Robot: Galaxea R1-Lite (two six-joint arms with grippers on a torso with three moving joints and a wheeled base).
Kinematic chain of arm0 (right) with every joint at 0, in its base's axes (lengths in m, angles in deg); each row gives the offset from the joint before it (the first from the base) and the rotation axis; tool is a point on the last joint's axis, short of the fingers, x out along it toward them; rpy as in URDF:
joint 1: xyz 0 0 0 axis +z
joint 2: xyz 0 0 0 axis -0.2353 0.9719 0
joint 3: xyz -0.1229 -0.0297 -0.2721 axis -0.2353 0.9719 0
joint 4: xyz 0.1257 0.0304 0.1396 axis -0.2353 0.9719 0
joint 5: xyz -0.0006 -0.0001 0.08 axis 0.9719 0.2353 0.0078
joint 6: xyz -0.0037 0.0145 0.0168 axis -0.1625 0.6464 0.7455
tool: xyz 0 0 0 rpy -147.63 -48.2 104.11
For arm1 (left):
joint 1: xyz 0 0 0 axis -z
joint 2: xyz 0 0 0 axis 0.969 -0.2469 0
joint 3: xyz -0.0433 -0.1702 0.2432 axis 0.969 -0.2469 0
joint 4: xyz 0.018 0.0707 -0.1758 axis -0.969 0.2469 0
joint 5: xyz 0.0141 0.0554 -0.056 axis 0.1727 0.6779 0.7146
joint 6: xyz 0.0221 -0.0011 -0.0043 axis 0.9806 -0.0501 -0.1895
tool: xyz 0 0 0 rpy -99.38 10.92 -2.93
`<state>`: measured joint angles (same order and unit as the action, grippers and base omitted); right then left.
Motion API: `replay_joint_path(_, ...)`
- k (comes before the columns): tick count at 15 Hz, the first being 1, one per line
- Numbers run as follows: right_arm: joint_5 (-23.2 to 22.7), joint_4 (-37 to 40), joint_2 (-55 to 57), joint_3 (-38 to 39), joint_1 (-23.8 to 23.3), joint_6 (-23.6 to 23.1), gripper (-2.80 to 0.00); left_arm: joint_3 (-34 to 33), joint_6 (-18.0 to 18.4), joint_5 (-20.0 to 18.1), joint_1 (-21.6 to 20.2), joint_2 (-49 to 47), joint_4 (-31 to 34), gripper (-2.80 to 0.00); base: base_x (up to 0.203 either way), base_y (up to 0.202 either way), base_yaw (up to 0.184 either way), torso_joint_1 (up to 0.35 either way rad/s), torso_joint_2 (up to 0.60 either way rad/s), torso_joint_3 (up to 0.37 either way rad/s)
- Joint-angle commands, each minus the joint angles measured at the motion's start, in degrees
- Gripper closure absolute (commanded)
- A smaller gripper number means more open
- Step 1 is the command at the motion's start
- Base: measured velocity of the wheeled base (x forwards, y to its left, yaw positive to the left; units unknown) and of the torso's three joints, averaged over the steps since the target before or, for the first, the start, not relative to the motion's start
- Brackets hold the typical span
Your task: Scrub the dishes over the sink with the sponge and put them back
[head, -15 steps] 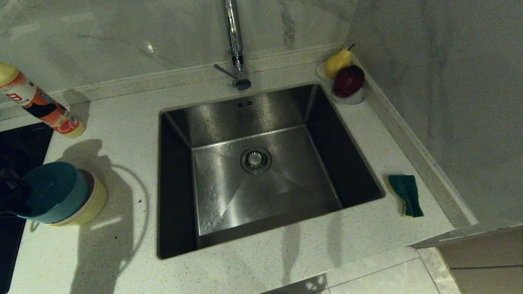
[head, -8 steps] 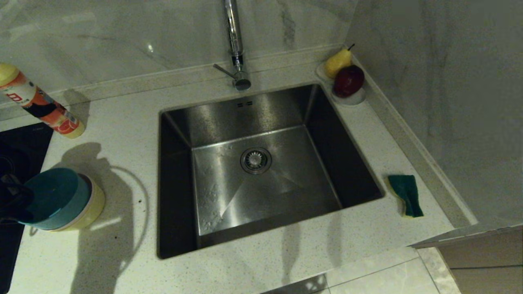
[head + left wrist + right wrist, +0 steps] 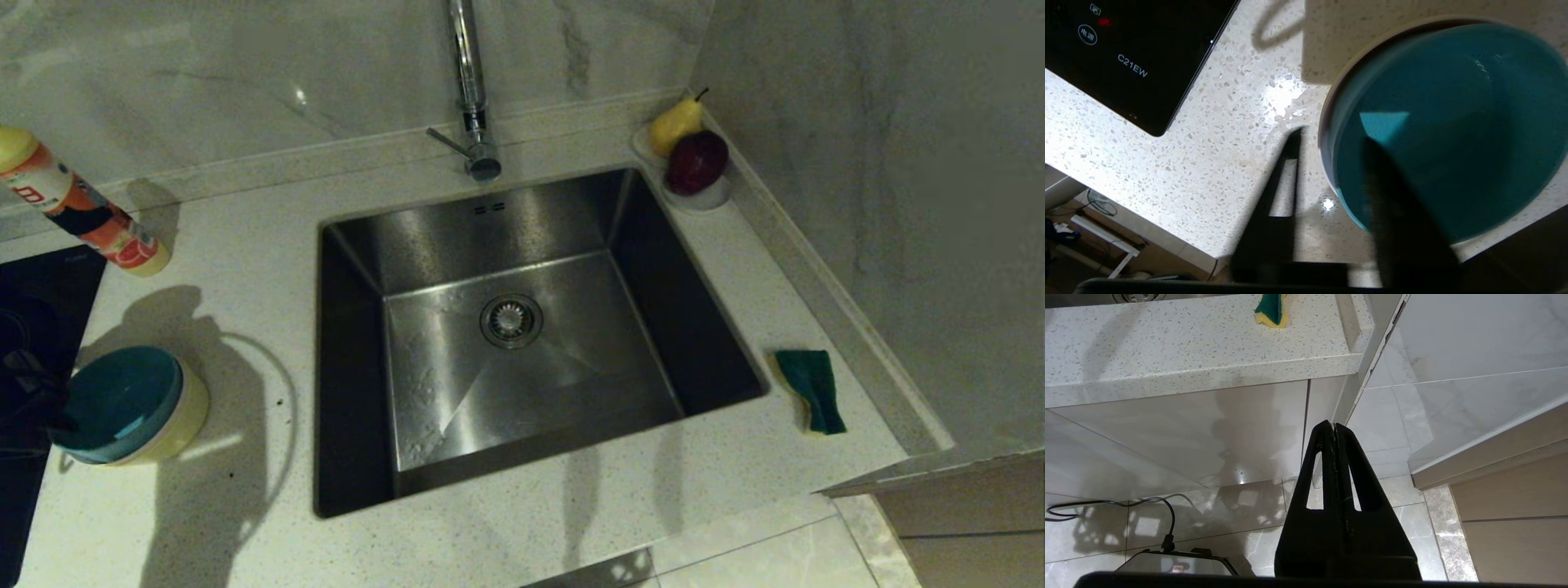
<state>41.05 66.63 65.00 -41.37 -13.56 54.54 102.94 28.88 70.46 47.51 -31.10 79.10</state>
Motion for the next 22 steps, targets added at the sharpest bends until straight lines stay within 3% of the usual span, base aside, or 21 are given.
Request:
replay_joint_path(1, 0.0, 0.0, 0.0, 0.0, 0.0, 0.0, 0.00, 0.4, -0.2, -0.2, 0.0, -0.2, 0.1, -2.80, 0.000, 0.000, 0.000, 0.000, 0.00, 0.000)
replay_joint_path(4, 0.0, 0.0, 0.0, 0.0, 0.0, 0.0, 0.00, 2.2, -0.5, -0.6, -0.1, 0.1, 0.2, -2.80, 0.000, 0.000, 0.000, 0.000, 0.00, 0.000)
replay_joint_path(9, 0.0, 0.0, 0.0, -0.1, 0.0, 0.0, 0.00, 11.8, 0.4, -2.3, 0.7, 1.0, 0.3, -2.80, 0.000, 0.000, 0.000, 0.000, 0.00, 0.000)
replay_joint_path(10, 0.0, 0.0, 0.0, 0.0, 0.0, 0.0, 0.00, 13.7, 3.3, -2.7, 1.5, 0.2, 0.3, 0.00, 0.000, 0.000, 0.000, 0.000, 0.00, 0.000)
replay_joint_path(13, 0.0, 0.0, 0.0, 0.0, 0.0, 0.0, 0.00, 17.7, 10.5, -3.2, 6.4, -1.8, -0.5, 0.00, 0.000, 0.000, 0.000, 0.000, 0.00, 0.000)
replay_joint_path(17, 0.0, 0.0, 0.0, -0.1, 0.0, 0.0, 0.00, 19.0, 16.5, -2.0, 17.9, -2.9, -9.8, 0.00, 0.000, 0.000, 0.000, 0.000, 0.00, 0.000)
replay_joint_path(19, 0.0, 0.0, 0.0, 0.0, 0.0, 0.0, 0.00, 17.8, 19.2, -1.1, 23.4, -1.9, -13.1, 0.00, 0.000, 0.000, 0.000, 0.000, 0.00, 0.000)
replay_joint_path(22, 0.0, 0.0, 0.0, 0.0, 0.0, 0.0, 0.00, 11.7, 23.6, 0.7, 27.2, 5.6, -16.4, 0.00, 0.000, 0.000, 0.000, 0.000, 0.00, 0.000)
